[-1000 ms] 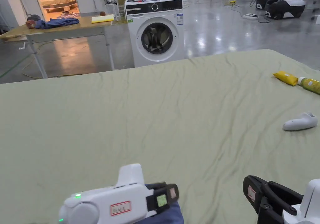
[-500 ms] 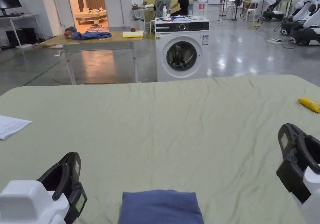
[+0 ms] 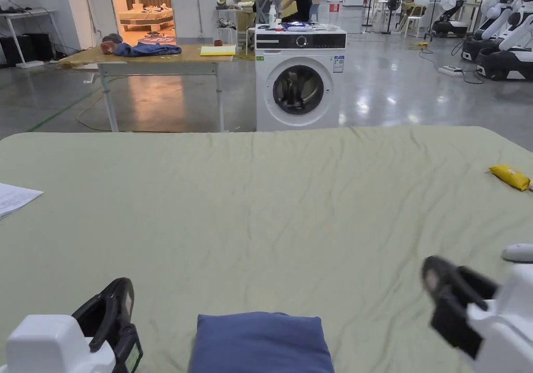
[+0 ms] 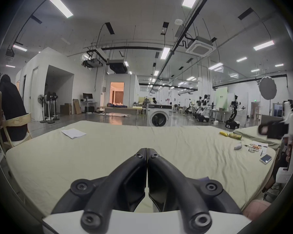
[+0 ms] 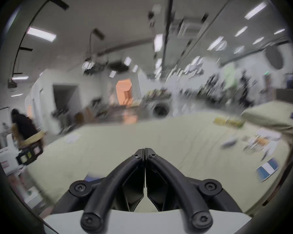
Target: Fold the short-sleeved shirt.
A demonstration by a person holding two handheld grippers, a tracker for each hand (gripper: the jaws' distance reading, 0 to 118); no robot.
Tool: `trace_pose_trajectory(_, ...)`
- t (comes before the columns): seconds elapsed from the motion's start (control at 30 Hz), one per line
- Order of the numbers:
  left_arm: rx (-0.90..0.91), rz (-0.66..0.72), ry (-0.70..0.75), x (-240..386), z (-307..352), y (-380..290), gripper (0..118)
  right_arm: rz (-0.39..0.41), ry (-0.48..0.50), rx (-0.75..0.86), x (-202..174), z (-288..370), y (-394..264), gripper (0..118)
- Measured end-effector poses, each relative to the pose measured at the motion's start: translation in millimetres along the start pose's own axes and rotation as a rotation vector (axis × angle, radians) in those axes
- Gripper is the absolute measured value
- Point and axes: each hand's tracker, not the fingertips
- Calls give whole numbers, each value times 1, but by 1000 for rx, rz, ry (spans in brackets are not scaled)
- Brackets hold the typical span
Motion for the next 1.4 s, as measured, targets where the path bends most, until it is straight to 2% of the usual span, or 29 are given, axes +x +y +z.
trace_pose_trajectory(0.03,-22,-1,-15,-3,1,-3,0,-52,103,-190,1,-26,-6,0)
trace_pose_trajectory(0.07,-49,1,-31,-5,0,-6,0,-142,171,-352,3,-51,-14,0)
trace_pose_trajectory(0.1,-72,1,-36,-6,-2,-9,0,-265,254,-521,9,-78,-27,0)
trace_pose_trajectory(0.13,-84,-4,-30,-8,-4,-12,0,-385,311,-601,14,-99,-46,0)
trace_pose_trajectory(0.17,-94,-8,-26,-10,-2,-14,0,-421,314,-625,15,-113,-61,0)
trace_pose_trajectory(0.23,-124,-15,-26,-14,-5,-18,0,-319,293,-707,17,-139,-85,0)
trace_pose_trajectory(0.3,-213,3,-59,-20,-12,-22,0,-290,277,-767,21,-158,-104,0)
trace_pose_trajectory(0.4,-313,102,-134,-36,-29,-30,0,-470,304,-784,39,-171,-128,0)
trace_pose_trajectory(0.43,-365,162,-196,-45,-39,-34,4,-495,317,-788,43,-172,-129,0)
trace_pose_trajectory(0.47,-455,267,-286,-57,-52,-38,20,-483,329,-788,45,-172,-128,0)
trace_pose_trajectory(0.53,-605,489,-433,-77,-80,-50,75,-445,334,-772,45,-167,-128,0)
trace_pose_trajectory(0.57,-664,570,-474,-87,-91,-60,93,-419,339,-763,45,-166,-129,0)
trace_pose_trajectory(0.6,-681,635,-504,-95,-103,-69,95,-407,343,-756,45,-166,-129,0)
trace_pose_trajectory(0.77,-858,905,-682,-108,-161,-125,94,-435,331,-744,40,-159,-130,0)
trace_pose_trajectory(0.83,-923,1035,-692,-95,-174,-152,93,-437,329,-738,40,-156,-132,0)
trace_pose_trajectory(0.87,-850,1081,-785,-89,-180,-156,92,-440,326,-735,40,-154,-133,0)
trace_pose_trajectory(0.9,-853,1096,-858,-78,-188,-155,91,-454,325,-728,41,-154,-134,0)
trace_pose_trajectory(0.97,-933,1044,-905,-57,-210,-167,90,-493,316,-721,43,-151,-137,0)
trace_pose_trajectory(1.03,-942,872,-925,-36,-217,-165,84,-509,311,-719,43,-150,-138,0)
trace_pose_trajectory(1.07,-933,799,-910,-34,-218,-165,65,-510,311,-718,43,-150,-138,0)
trace_pose_trajectory(1.1,-965,802,-842,-34,-221,-171,42,-508,310,-717,43,-150,-138,0)
trace_pose_trajectory(1.13,-1014,883,-754,-40,-223,-177,28,-504,311,-717,43,-150,-139,0)
trace_pose_trajectory(1.17,-1008,915,-755,-46,-224,-179,21,-499,312,-715,43,-150,-138,0)
trace_pose_trajectory(1.2,-994,906,-803,-46,-223,-176,19,-498,312,-712,42,-149,-138,0)
trace_pose_trajectory(1.23,-986,842,-782,-43,-218,-171,19,-496,308,-710,40,-148,-138,0)
trace_pose_trajectory(1.3,-992,853,-732,-41,-213,-159,18,-483,287,-700,35,-144,-131,0)
trace_pose_trajectory(1.4,-932,856,-741,-53,-194,-131,18,-383,251,-650,25,-125,-112,0)
